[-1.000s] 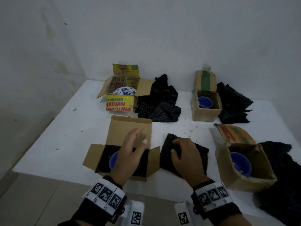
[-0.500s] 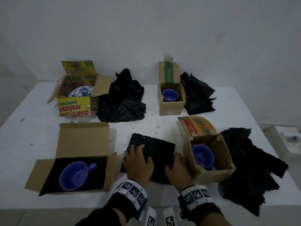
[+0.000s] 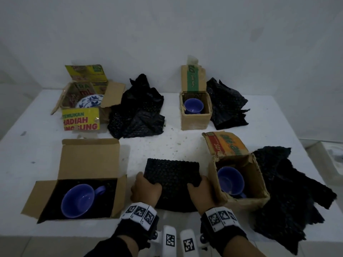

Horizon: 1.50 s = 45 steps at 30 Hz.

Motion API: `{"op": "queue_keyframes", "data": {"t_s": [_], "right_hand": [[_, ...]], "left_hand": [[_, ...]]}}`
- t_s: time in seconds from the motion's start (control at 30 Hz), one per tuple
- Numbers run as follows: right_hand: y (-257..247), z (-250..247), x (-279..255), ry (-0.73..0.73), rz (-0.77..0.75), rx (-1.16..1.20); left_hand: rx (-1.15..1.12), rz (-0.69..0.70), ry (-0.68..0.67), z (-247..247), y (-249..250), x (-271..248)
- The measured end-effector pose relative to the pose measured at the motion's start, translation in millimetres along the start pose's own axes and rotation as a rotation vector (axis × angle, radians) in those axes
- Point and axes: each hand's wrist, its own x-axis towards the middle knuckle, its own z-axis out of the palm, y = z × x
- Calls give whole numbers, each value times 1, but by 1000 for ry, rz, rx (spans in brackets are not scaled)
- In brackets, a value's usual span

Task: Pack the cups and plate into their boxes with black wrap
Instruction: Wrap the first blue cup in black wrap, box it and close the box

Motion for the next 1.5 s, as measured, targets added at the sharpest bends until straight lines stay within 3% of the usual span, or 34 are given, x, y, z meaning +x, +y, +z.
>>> {"op": "queue_keyframes", "data": {"t_s": [0.2, 0.4, 0.5, 0.7, 0.93, 1.1, 1.2, 1.23, 1.3, 1.33, 1.4, 1.5], "right_hand": [[-4, -1, -10, -6, -136, -27], [-40, -26, -58, 191, -407, 23], [-76, -36, -87, 209, -531, 154], [-132, -3, -124, 44, -606, 362], [-140, 84, -133, 13, -702, 67], [-132, 132, -122, 83, -708, -378], [-128, 145, -119, 234, -667, -602], [-128, 147, -121, 312, -717, -586], [-128, 154, -124, 440, -956, -517], [-129, 158, -126, 408, -1093, -519], [-130, 169, -129, 163, -1281, -612], [-122, 189, -120, -258, -1216, -796]], "left_hand": [[-105, 204, -58, -11, 24, -24], [-234, 488, -10, -56, 44, -52], [-458, 507, -19, -102, 49, -64], [-710, 504, 60, -192, 16, -47], [-478, 395, 123, -242, -77, 5], [-264, 402, 152, -245, -122, 30], [-171, 429, 156, -239, -140, 44], [-147, 439, 156, -236, -144, 48], [-121, 475, 165, -231, -151, 54], [-109, 501, 177, -229, -154, 56], [-79, 538, 205, -227, -157, 59], [-71, 558, 238, -229, -160, 63]]}}
